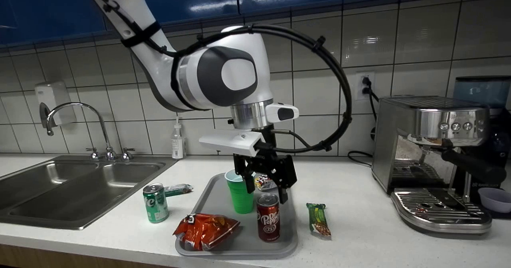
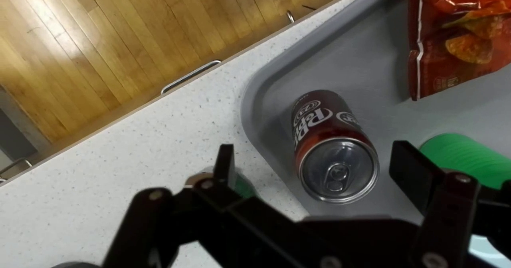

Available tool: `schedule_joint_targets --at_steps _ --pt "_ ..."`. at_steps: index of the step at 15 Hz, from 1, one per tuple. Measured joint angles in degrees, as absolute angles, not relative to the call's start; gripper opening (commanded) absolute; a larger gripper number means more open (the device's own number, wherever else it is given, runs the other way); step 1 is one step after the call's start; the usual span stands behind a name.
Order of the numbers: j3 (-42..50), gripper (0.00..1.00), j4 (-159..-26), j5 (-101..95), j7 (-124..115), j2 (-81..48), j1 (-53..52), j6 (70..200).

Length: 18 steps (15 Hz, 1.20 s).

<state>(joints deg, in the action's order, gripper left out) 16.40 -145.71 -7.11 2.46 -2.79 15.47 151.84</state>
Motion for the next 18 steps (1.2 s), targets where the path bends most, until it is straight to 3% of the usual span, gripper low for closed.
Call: schedule_joint_targets --at_steps 18 --pt "16.2 1.00 -142.6 -6.9 0.1 -9.8 13.2 156.0"
